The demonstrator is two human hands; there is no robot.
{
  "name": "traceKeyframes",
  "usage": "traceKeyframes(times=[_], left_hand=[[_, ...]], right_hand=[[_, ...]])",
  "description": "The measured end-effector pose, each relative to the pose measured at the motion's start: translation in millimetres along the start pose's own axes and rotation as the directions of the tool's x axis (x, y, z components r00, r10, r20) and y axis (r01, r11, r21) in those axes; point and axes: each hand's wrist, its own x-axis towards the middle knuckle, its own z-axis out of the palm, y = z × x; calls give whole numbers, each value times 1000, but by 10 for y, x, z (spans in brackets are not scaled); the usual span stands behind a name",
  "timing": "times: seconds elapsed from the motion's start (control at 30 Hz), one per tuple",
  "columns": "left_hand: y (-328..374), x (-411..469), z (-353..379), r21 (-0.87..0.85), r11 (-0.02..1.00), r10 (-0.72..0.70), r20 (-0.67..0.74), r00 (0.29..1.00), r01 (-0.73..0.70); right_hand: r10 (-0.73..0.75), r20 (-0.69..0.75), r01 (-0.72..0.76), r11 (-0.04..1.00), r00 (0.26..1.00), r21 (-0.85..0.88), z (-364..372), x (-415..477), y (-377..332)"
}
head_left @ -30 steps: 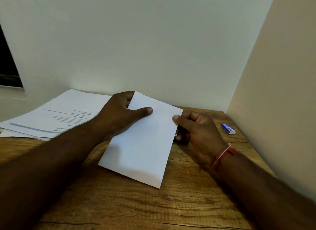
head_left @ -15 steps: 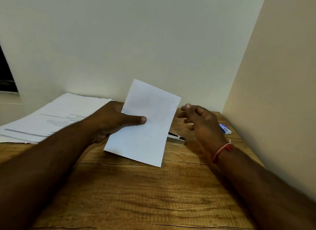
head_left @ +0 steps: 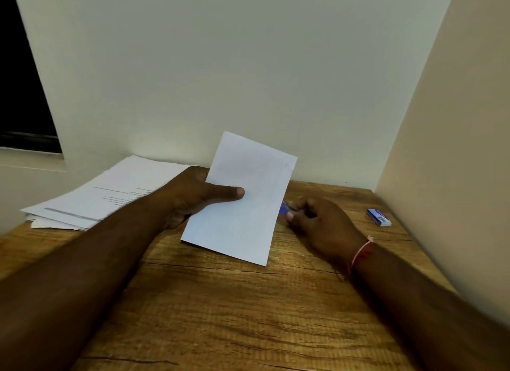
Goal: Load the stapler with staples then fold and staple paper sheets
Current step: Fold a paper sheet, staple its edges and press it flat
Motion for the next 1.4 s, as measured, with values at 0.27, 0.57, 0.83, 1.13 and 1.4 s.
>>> traceKeyframes(times=[0.27,0.57,0.83,1.13,1.4], left_hand=[[-22,-2,-17,8,1000,14,13,1000,-14],[-24,6,6,14,1000,18,17,1000,-18],[-46,13,35,63,998,27,36,999,-29],[-26,-14,70,125,990,54,40,998,-58],[-22,-19,98,160,985,52,51,997,-59]], right_hand=[[59,87,-104,657,994,747,-197,43,65],[-41,79,-26,714,996,700,-143,12,67],[-76,68,11,747,995,665,-129,-13,38],[-46,92,-14,828,995,560,-139,-54,3],[-89,91,37,886,992,462,-134,-56,-1]])
